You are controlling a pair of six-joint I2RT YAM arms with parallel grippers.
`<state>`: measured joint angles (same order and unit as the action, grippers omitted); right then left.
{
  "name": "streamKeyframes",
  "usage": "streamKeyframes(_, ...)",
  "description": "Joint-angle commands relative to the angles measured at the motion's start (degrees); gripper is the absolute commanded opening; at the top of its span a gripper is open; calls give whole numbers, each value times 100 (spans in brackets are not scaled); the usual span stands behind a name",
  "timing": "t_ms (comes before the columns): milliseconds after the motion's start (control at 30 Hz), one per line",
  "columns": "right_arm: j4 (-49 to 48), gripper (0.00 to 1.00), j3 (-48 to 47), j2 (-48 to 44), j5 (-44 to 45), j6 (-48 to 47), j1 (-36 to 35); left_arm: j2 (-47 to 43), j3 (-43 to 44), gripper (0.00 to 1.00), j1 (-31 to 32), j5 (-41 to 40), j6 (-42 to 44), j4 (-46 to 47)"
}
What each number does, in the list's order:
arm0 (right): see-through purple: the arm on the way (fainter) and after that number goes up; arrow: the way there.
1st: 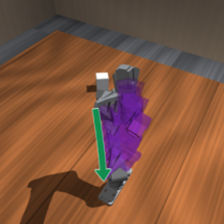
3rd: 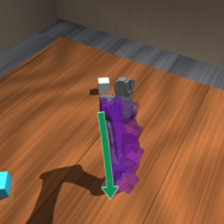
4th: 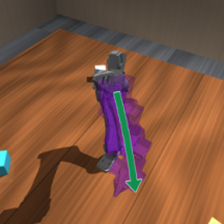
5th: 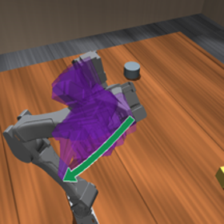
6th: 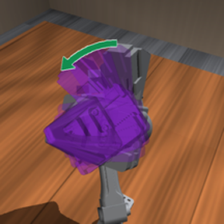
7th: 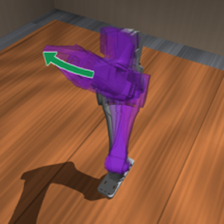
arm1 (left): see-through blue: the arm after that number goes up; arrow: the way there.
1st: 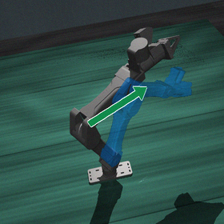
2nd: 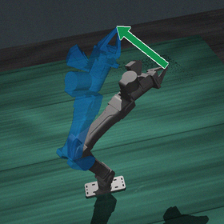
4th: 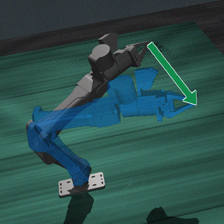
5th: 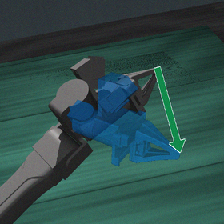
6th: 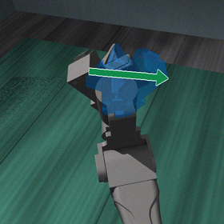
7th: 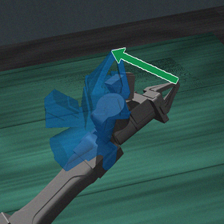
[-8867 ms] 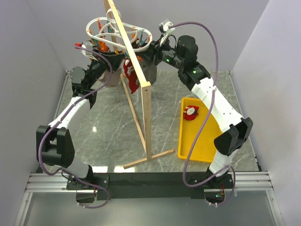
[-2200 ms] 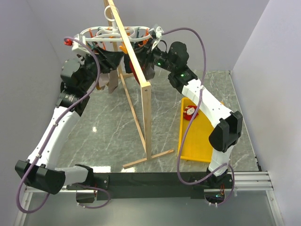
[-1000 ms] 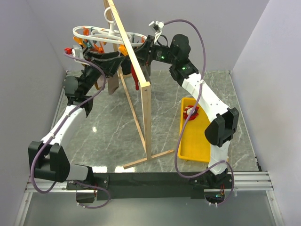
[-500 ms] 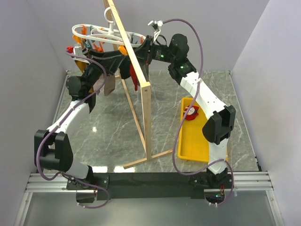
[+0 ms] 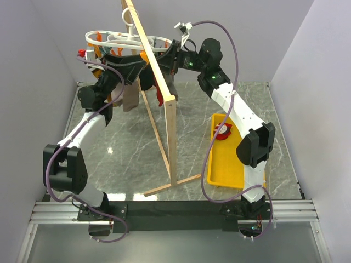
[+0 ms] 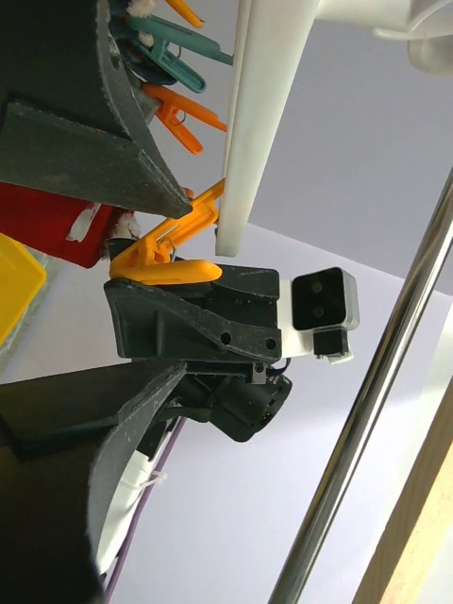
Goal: Clip the socks to the hanger
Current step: Open the clamp at the hanger.
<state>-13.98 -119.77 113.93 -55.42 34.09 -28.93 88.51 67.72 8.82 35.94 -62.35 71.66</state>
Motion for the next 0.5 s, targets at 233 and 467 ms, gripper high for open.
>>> streamKeyframes(233,-439,1,-425,-11,-189,449,-60,-71,-5,73,32,-518,-717,174)
streamKeyframes(467,-738,1,-512,112,-250,1126,-34,-378,48,73,146,-851,-577,-1012)
